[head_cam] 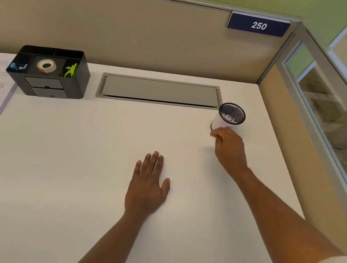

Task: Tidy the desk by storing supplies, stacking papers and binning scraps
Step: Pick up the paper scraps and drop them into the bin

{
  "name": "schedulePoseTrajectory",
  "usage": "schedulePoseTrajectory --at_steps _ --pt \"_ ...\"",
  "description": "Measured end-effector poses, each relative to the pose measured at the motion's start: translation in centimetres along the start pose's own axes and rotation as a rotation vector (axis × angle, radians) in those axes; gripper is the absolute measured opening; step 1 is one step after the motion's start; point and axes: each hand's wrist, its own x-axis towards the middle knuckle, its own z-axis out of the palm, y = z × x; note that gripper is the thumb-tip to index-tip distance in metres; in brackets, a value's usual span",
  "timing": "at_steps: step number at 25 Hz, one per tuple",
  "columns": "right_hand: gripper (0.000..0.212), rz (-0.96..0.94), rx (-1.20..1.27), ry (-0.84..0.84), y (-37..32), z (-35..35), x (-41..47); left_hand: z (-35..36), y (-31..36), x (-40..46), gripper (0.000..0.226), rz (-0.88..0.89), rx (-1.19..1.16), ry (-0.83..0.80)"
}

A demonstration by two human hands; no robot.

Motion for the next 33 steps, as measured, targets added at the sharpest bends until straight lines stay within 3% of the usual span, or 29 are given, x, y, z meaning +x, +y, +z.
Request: schedulePoseTrajectory --at_steps 5,12,17,24,33 --pt "0.045 0.248 -0.172 -0.299 3.7 1.9 -1.1 0.0 0.0 0.1 0.069 0.001 0.0 -0.012" --pt "0.062 0.306 -0.263 -0.479 4.6 3.5 0.5 0.1 -0.1 0.1 0.069 -0.001 -0.008 -0.014" --pt "0.056 0.308 -0.258 -0.475 4.5 3.4 0.5 0.2 -0.1 0.2 0.07 -0.003 0.0 -0.005" --pt "0.039 0.063 -0.188 -0.361 -0.6 3.6 -9.8 0.1 0.0 0.1 0.07 0.003 0.01 -0.006" --pt "0.027 0.238 0.125 -0.286 -1.8 1.1 -11.9 0.2 -0.2 0.0 0.07 0.001 0.016 -0.011"
